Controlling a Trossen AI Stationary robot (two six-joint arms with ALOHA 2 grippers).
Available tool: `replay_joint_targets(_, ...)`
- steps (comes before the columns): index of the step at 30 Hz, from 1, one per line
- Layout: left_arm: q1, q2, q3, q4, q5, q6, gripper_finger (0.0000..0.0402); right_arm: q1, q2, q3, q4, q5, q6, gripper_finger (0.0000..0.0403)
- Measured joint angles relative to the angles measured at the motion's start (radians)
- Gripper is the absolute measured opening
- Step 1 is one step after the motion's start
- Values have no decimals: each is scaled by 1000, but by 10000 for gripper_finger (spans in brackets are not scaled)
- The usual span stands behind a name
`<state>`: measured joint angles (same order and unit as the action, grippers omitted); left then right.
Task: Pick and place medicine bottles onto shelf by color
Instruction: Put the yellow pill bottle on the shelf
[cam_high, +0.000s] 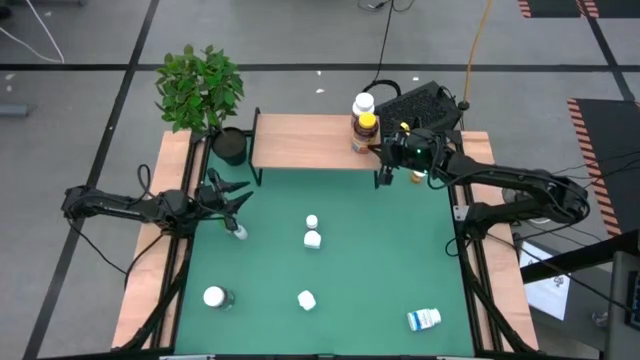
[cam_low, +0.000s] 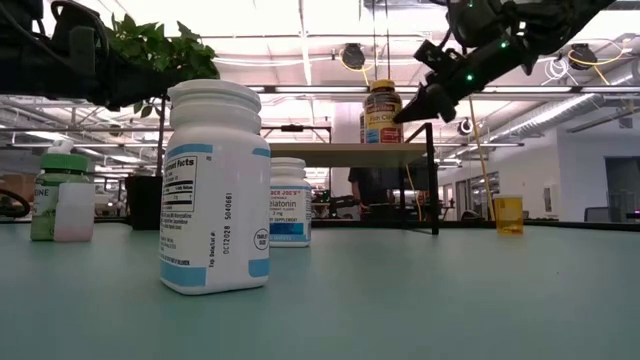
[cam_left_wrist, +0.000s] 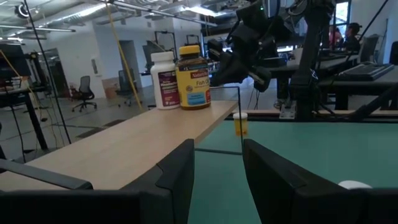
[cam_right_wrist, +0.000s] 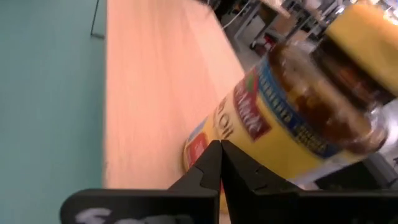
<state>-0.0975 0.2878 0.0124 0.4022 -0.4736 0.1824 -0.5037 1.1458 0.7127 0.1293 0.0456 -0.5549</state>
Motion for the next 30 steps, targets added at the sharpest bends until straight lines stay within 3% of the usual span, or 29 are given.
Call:
replay_joint_targets(10, 0, 0, 0, 0, 0, -1, 140, -11, -104, 1, -32, -52, -8, 0)
replay_joint_targets(17, 0, 0, 0, 40, 0, 21, 141, -43, -63, 21, -81, -183, 21, 0)
replay_joint_targets(30, 0, 0, 0, 59, 0, 53, 140, -43, 3, 21, 13, -177, -7, 0)
